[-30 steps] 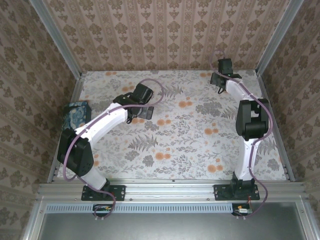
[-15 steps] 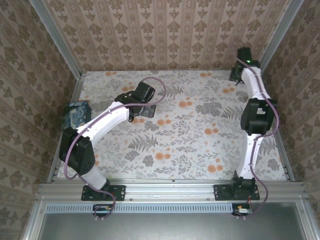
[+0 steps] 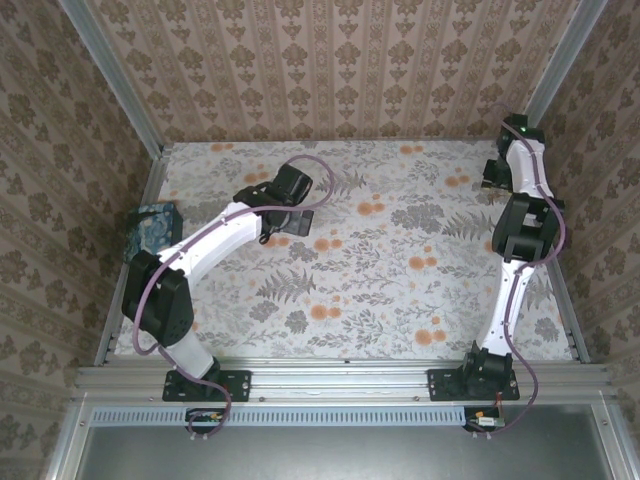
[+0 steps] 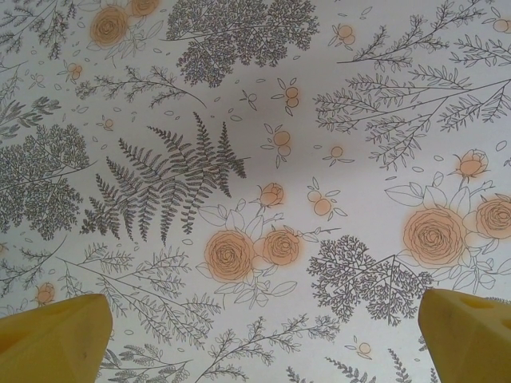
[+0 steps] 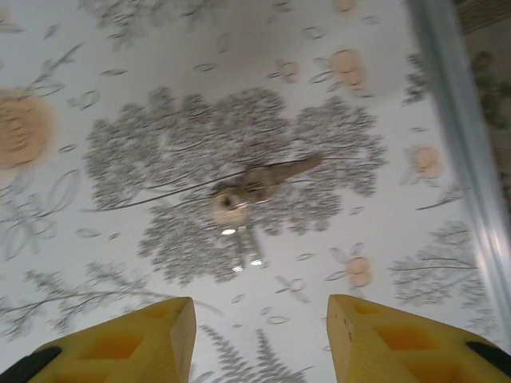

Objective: Unlock a padlock with a key

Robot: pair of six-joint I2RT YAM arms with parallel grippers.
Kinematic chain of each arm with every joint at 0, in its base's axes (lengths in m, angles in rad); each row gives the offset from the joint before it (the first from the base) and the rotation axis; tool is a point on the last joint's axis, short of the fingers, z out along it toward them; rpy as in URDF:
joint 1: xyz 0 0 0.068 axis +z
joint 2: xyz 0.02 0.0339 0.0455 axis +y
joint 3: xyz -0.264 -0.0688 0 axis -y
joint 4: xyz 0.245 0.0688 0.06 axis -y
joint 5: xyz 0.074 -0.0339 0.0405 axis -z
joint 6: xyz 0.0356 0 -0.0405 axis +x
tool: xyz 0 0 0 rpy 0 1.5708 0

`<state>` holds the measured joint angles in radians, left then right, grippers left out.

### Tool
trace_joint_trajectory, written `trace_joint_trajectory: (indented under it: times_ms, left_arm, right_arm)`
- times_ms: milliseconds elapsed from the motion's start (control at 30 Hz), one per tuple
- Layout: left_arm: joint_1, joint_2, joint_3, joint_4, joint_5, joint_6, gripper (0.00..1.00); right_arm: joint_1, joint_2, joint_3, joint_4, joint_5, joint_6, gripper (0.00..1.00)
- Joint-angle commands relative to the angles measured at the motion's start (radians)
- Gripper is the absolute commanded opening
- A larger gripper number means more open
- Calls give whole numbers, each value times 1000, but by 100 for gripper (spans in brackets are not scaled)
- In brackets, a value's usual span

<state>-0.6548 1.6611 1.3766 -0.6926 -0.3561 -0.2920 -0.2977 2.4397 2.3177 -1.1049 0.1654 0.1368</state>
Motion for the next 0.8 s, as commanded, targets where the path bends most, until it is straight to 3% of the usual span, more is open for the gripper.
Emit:
trace_joint_trajectory:
  times_ms: [0, 200, 333, 400, 500, 600, 767]
  left_arm:
    - [6, 33, 27, 1, -6, 3, 100]
    - [19, 48, 29, 10, -1, 17, 100]
    - [32, 49, 27, 19, 9, 23, 100]
    - [33, 48, 27, 26, 17, 25, 100]
    - [32, 39, 20, 40, 32, 28, 100]
    - [29, 23, 19, 41, 41, 27, 100]
    - [15, -1, 26, 44, 51, 9, 100]
  right_arm:
    - [4, 34, 100, -90, -103, 17, 46]
    - [6, 71, 163, -132, -29, 29, 39]
    - [3, 34, 104, -103, 38, 23, 37]
    - [2, -21, 19, -42, 61, 27, 38]
    - [-12, -163, -182, 89, 56, 48, 49]
    - [-63, -294, -372, 196, 11, 75, 51]
    - [-126, -364, -542, 283, -82, 77, 52]
